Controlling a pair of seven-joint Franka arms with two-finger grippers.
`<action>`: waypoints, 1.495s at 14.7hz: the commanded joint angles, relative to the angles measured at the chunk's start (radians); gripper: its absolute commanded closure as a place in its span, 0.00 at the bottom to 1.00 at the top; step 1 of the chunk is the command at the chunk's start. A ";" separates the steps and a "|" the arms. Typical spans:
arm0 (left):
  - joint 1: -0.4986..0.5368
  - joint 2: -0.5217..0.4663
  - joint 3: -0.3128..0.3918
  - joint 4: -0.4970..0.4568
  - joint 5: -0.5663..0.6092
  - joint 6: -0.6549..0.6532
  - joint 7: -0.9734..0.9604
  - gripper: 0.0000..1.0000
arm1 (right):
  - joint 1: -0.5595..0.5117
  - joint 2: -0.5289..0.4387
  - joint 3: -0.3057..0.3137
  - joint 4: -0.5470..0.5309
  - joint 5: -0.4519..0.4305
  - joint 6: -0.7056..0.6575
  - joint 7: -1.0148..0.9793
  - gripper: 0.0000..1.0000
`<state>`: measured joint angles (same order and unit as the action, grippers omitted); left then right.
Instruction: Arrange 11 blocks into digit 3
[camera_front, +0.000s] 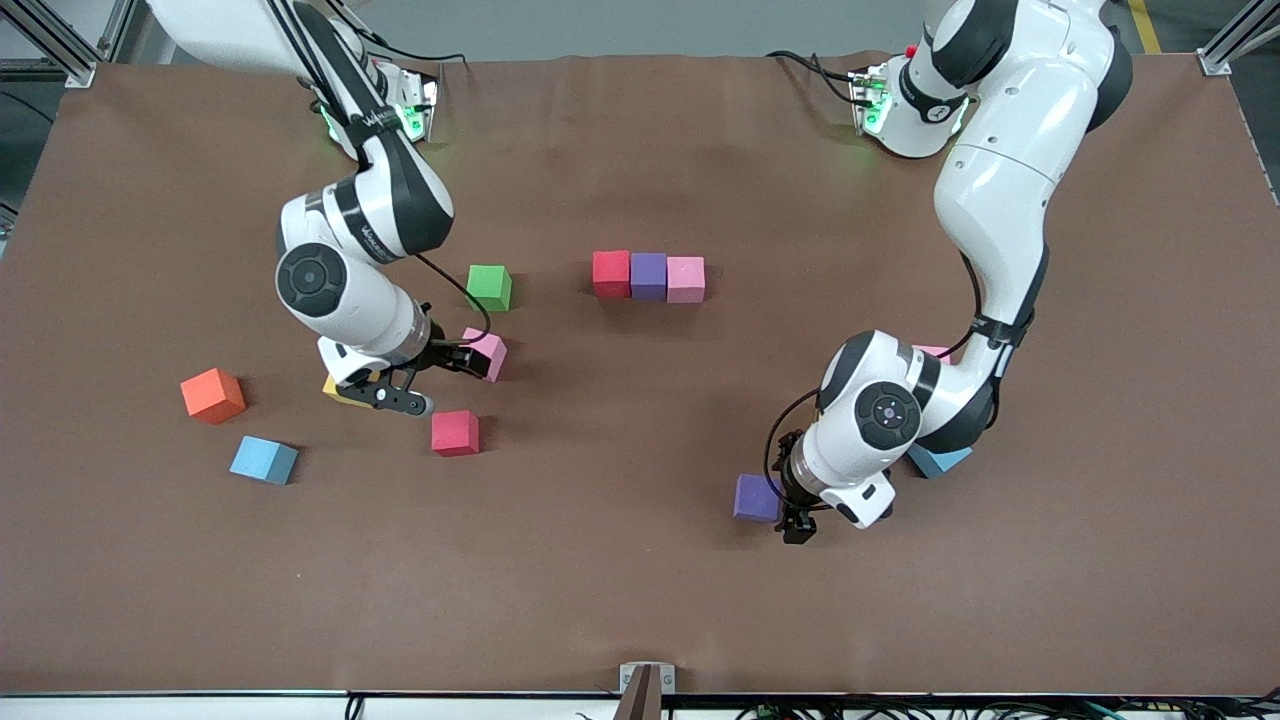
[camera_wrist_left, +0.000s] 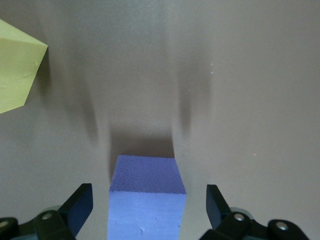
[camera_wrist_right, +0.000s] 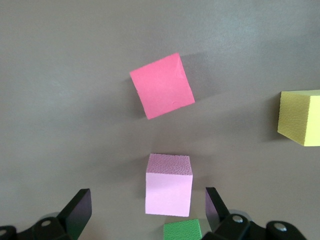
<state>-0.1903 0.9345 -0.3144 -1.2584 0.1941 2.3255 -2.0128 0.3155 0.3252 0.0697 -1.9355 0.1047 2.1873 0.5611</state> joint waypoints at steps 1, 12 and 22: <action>-0.011 0.006 0.006 0.008 -0.019 0.005 -0.004 0.00 | 0.002 0.023 0.004 -0.036 -0.023 0.019 -0.017 0.00; -0.023 0.052 0.006 0.010 -0.010 0.086 0.096 0.56 | 0.036 0.081 0.004 -0.112 -0.022 0.092 -0.018 0.05; -0.014 -0.091 -0.031 0.007 -0.005 -0.145 0.299 0.83 | 0.042 0.115 0.005 -0.117 -0.017 0.098 -0.015 0.08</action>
<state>-0.2082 0.8867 -0.3287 -1.2360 0.1941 2.2412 -1.7807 0.3556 0.4420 0.0720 -2.0387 0.0986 2.2696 0.5461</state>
